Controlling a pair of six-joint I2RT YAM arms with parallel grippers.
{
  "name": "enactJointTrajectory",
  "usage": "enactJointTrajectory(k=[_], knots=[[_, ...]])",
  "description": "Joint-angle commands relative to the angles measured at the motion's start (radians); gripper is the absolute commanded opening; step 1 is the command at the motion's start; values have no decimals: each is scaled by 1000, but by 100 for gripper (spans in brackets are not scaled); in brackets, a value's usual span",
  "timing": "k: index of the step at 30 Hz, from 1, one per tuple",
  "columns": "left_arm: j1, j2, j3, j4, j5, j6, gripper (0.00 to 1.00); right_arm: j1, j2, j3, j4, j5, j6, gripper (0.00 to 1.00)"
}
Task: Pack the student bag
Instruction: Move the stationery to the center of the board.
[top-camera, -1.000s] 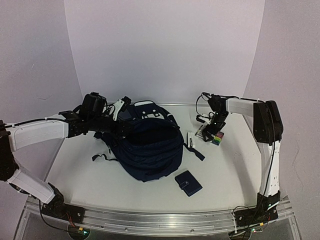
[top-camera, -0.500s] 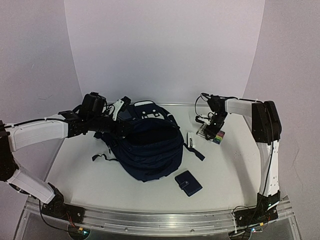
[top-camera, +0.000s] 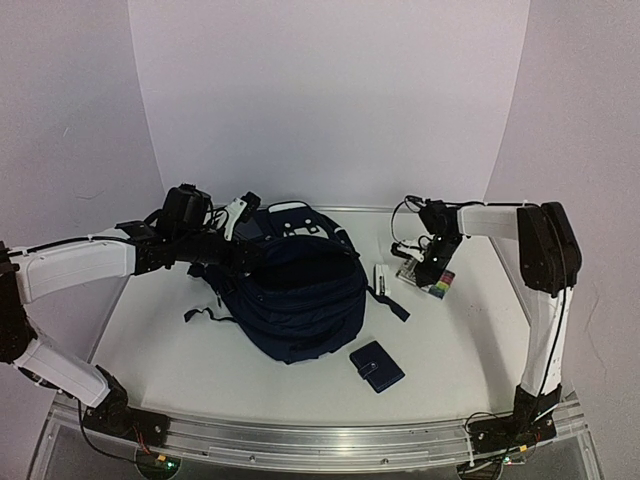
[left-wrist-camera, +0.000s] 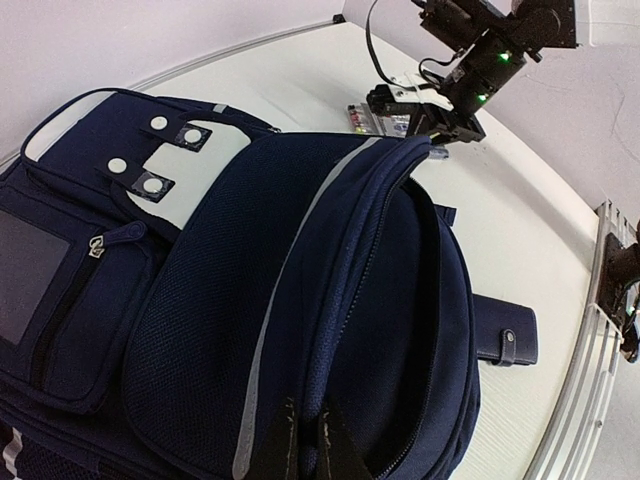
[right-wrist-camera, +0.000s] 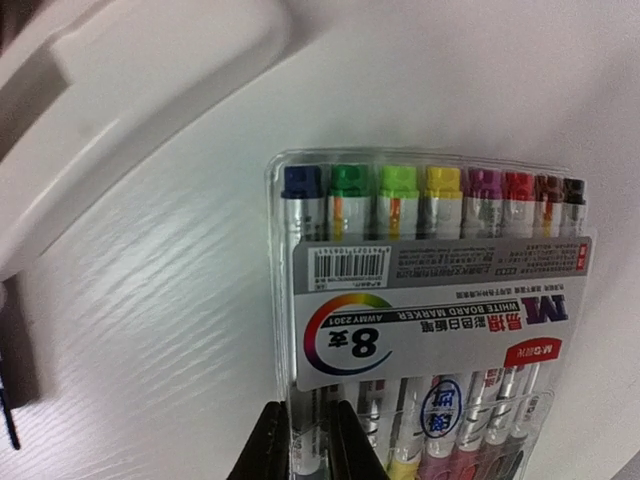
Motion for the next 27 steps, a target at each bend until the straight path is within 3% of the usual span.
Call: enactJointTrajectory(k=[1,5,9,11,14,21,27], knots=[[20,-38,27,8,-35,-5,0,90,-8,-121,-260,-193,4,16],[22,-40,26,4,-32,-5,0,84,-64,-48,-364,-330,30,27],[22,-45,28,0,-33,-5,0,27,-115,56,-377,-329,60,56],[23,-46,28,-2,-32,-6,0,-2,-100,102,-376,-272,85,65],[23,-48,27,-4,-34,-6,0,-48,-39,148,-393,-226,165,68],[23,-52,9,10,-24,-13,0,-181,-29,8,-418,-364,240,75],[23,-29,3,30,-4,-17,0,-191,60,-42,-413,-488,271,76]])
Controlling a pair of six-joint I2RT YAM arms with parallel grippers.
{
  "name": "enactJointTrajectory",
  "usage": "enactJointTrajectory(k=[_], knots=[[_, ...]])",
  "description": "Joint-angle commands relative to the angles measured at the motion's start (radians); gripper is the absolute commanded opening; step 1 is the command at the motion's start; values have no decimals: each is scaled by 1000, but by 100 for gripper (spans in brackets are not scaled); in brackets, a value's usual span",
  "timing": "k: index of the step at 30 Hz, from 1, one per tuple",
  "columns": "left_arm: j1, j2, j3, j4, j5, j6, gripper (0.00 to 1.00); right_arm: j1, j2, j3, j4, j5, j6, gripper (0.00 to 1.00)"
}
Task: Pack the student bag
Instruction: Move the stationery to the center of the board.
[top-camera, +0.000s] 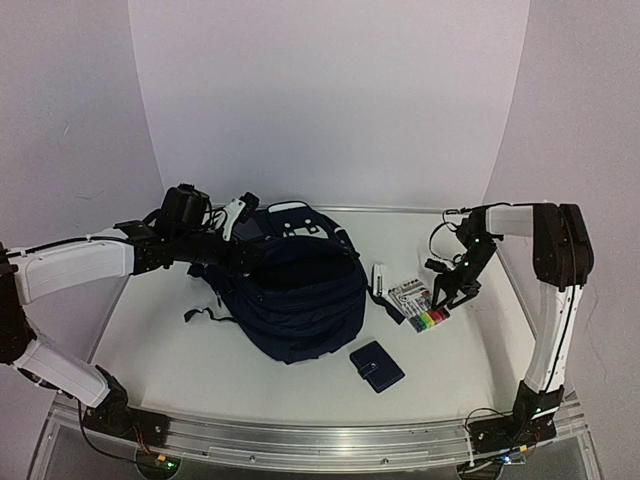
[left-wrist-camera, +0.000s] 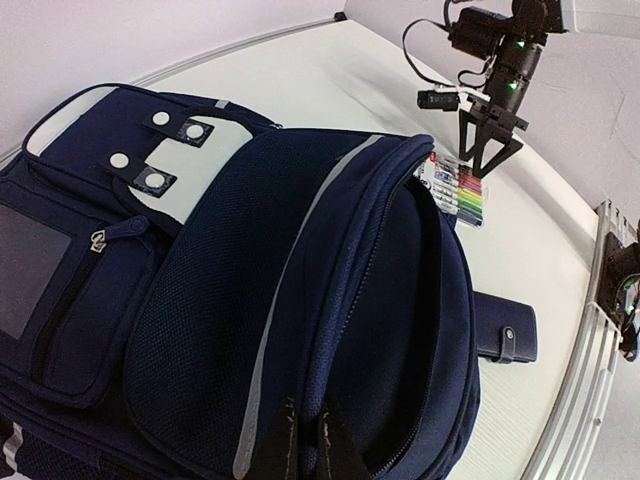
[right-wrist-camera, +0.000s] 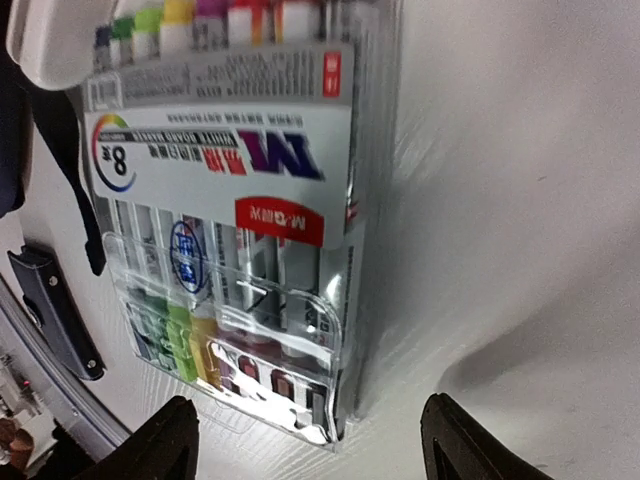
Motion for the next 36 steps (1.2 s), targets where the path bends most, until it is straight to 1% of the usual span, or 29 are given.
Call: enactJointTrajectory(k=[1,3,7,11,14,16,17,19,22,24,26,29,30,31,34,36], knots=[[18,-20,5,49,-7,-17,0,17,96,-6,-28,-151,43,76],[18,-16,4,57,-8,-18,0,17,133,11,-37,-218,42,72],[18,-6,4,61,-4,-22,0,17,154,58,-70,-405,37,65],[18,-4,-5,70,-4,-30,0,27,180,95,-43,-528,88,64],[18,-8,-5,68,-6,-31,0,28,163,30,128,-522,262,64],[18,-13,-6,67,-9,-31,0,26,105,-69,302,-431,410,67],[18,-15,-6,68,-10,-31,0,23,70,-121,367,-396,456,68],[17,-14,-8,70,-8,-31,0,22,39,-181,468,-374,542,69],[18,-9,-9,71,-1,-32,0,23,45,-252,641,-408,639,69],[18,-9,-13,74,1,-34,0,23,88,-269,746,-426,682,69],[18,-10,-15,77,2,-36,0,23,151,-259,814,-473,721,67],[18,-9,-15,75,0,-36,0,25,196,-264,937,-573,805,63],[18,-9,-15,74,-1,-36,0,33,190,-263,952,-595,808,59],[18,-9,-16,73,-1,-36,0,43,181,-262,960,-621,805,54],[18,-7,-19,75,0,-37,0,68,120,-267,972,-704,802,45],[18,-2,-18,80,4,-37,0,86,64,-272,974,-722,783,43]])
